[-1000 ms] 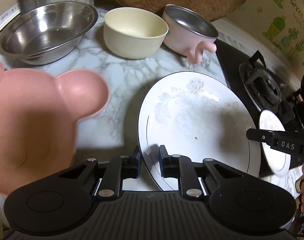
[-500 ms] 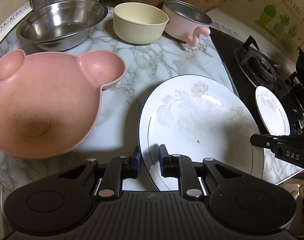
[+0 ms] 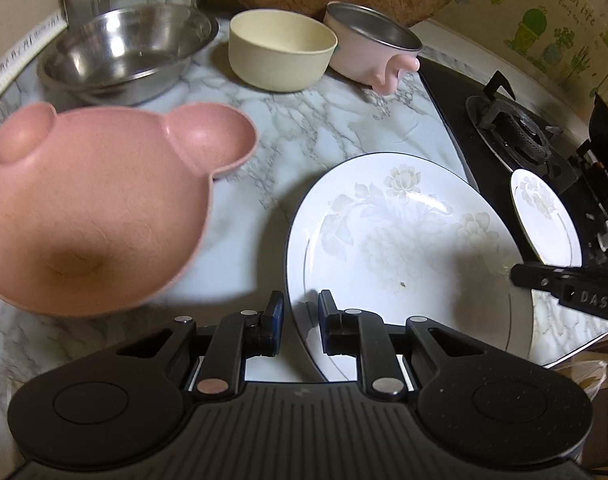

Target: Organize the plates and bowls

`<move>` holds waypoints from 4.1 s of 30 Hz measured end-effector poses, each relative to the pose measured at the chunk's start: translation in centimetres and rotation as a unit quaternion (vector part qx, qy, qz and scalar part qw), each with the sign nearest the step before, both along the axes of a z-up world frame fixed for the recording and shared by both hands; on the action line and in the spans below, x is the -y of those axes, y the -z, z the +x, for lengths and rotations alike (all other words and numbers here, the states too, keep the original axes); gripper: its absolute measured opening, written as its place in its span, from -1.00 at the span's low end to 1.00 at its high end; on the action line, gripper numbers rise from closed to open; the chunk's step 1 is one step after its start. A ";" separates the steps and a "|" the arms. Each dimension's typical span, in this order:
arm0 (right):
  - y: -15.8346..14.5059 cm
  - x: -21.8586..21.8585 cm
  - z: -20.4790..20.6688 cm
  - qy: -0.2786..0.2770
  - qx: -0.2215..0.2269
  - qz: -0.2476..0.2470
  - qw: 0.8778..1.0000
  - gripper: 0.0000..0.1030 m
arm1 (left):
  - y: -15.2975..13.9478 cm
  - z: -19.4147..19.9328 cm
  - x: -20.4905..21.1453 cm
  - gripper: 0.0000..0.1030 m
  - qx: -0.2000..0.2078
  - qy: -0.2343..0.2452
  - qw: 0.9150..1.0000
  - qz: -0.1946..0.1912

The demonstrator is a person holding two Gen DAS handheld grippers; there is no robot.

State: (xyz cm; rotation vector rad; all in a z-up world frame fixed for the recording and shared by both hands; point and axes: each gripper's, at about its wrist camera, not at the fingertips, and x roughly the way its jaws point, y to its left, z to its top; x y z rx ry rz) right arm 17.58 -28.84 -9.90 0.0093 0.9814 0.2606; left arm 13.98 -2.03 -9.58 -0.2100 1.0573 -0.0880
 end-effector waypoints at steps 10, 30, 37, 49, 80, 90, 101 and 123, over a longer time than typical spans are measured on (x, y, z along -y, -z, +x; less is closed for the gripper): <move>-2.1 -0.3 -1.6 -0.004 0.051 -0.002 0.999 -0.75 | -1.2 -1.2 -1.1 -0.62 0.018 -0.006 1.000 0.001; -5.1 -1.8 -6.4 0.007 0.123 0.014 0.992 -0.49 | -5.6 -5.4 -2.8 0.24 0.097 0.021 0.995 0.006; -6.4 -2.0 -9.4 0.026 0.153 -0.005 0.988 0.93 | -6.9 -6.8 -2.1 0.33 0.121 0.057 0.991 0.000; -8.0 2.5 -11.6 0.072 0.182 -0.029 0.980 0.99 | -9.7 -6.3 4.2 0.55 0.180 0.117 0.976 0.025; -1.0 18.9 3.1 0.112 0.034 0.052 0.992 0.70 | -2.5 9.5 21.6 0.99 0.068 0.112 0.991 0.042; 0.6 20.3 5.0 0.102 -0.014 0.110 0.989 0.40 | -0.8 11.7 22.2 0.32 0.019 0.107 0.994 -0.008; 1.7 21.3 5.7 0.103 -0.044 0.149 0.982 -0.23 | 0.7 12.5 21.3 -0.43 -0.021 0.082 0.994 -0.068; 1.7 22.2 3.9 0.122 -0.031 0.178 0.976 -0.80 | 0.0 11.1 19.8 -0.71 -0.014 0.079 0.991 -0.103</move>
